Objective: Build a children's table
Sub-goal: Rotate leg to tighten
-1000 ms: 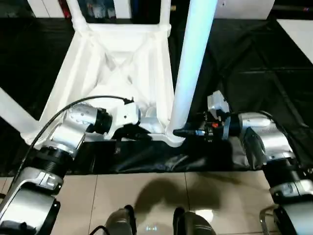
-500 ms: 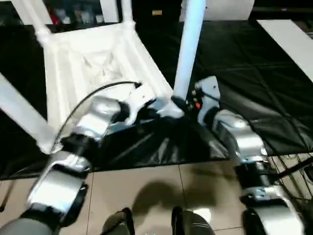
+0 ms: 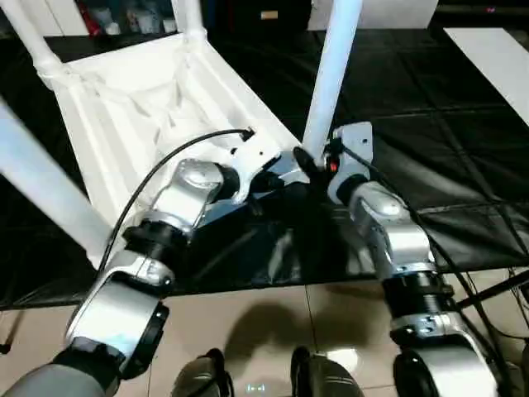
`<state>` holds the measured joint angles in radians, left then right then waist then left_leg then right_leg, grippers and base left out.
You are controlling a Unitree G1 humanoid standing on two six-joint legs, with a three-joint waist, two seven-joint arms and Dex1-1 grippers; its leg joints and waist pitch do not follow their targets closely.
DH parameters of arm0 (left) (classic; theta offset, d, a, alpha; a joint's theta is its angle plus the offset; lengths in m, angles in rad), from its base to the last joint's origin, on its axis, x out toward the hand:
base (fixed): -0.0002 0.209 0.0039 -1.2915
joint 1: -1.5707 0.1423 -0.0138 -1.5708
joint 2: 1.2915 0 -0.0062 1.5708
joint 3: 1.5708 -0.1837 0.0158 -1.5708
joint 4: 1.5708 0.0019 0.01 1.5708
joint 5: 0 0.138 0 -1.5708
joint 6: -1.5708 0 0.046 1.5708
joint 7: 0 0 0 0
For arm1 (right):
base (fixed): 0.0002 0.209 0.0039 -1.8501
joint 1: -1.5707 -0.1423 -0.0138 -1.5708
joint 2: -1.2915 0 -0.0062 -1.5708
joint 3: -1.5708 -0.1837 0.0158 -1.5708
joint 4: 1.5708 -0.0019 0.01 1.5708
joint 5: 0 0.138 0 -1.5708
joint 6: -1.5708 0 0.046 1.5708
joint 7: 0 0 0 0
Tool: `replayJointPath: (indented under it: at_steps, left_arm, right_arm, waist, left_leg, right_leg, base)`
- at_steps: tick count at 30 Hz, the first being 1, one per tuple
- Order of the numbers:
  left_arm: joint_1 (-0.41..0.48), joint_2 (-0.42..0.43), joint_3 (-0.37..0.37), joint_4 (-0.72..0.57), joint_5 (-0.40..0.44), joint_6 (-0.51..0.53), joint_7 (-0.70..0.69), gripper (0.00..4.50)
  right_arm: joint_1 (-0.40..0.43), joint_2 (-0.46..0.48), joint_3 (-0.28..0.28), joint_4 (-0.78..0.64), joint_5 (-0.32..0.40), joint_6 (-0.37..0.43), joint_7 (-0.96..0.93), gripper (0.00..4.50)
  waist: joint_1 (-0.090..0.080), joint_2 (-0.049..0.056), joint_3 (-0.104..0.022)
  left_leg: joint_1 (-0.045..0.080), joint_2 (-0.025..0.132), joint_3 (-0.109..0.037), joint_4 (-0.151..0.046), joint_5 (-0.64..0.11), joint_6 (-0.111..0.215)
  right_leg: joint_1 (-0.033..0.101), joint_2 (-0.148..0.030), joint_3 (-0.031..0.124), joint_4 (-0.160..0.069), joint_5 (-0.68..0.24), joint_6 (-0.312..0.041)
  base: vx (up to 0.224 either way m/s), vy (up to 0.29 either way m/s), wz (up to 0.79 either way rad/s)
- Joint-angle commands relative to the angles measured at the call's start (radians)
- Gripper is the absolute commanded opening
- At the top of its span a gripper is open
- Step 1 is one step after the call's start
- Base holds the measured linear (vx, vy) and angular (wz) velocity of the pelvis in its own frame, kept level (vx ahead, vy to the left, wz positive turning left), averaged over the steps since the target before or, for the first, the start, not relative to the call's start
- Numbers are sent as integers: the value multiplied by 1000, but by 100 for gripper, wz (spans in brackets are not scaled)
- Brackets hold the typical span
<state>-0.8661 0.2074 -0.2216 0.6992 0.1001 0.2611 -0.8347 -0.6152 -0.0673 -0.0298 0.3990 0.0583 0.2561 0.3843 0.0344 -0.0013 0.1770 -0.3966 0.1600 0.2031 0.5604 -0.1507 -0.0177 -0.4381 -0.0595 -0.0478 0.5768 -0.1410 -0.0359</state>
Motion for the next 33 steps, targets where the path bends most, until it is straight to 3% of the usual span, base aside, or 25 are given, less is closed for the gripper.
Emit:
replayJointPath:
  at_steps: [1,5,8,14,15,20,25,33]
  left_arm:
    - [32,6,-15,-38,-27,-28,-46,0]
    - [59,41,-32,-59,-23,-58,-101,0]
    - [106,111,-68,-105,-24,-128,-231,0]
    - [142,178,-94,-156,-46,-189,-370,0]
    - [142,178,-94,-156,-46,-189,-370,0]
    - [171,236,-114,-193,-62,-237,-470,0]
    - [192,279,-122,-233,-89,-255,-571,0]
    - [203,290,-137,-259,-96,-261,-595,0]
  right_arm:
    - [21,-28,27,5,16,-21,93,350]
    - [21,-98,19,3,45,-59,222,384]
    - [6,-226,31,45,76,-123,452,388]
    - [2,-296,64,56,130,-140,678,388]
    - [2,-296,64,56,130,-140,678,388]
    - [-1,-339,108,73,162,-174,861,388]
    - [-18,-351,136,108,178,-169,982,344]
    - [-50,-330,153,156,185,-170,1024,280]
  waist:
    - [4,-1,-79]
    - [6,0,-80]
    - [7,2,-80]
    - [12,2,-76]
    - [13,-1,-78]
    - [27,4,-83]
    - [30,0,-82]
    - [30,1,-82]
  left_leg:
    - [22,62,-33,-57,-176,95]
    - [24,66,-33,-56,-166,108]
    - [25,69,-33,-53,-173,123]
    - [29,75,-31,-57,-216,101]
    - [31,77,-31,-56,-218,101]
    - [30,80,-27,-53,-169,117]
    - [26,80,-29,-53,-165,121]
    - [29,79,-28,-54,-178,104]
  right_leg:
    - [65,-93,52,-66,-240,-218]
    - [66,-92,51,-63,-208,-238]
    - [67,-93,50,-59,-183,-260]
    - [61,-93,49,-66,-279,-248]
    - [62,-94,49,-65,-277,-251]
    - [58,-91,50,-52,-187,-273]
    - [62,-96,50,-50,-200,-279]
    - [58,-94,50,-52,-234,-273]
  base:
    - [0,0,0]
    - [0,0,0]
    - [0,0,0]
    - [0,0,0]
    - [0,0,0]
    - [0,0,0]
    - [0,0,0]
    - [0,0,0]
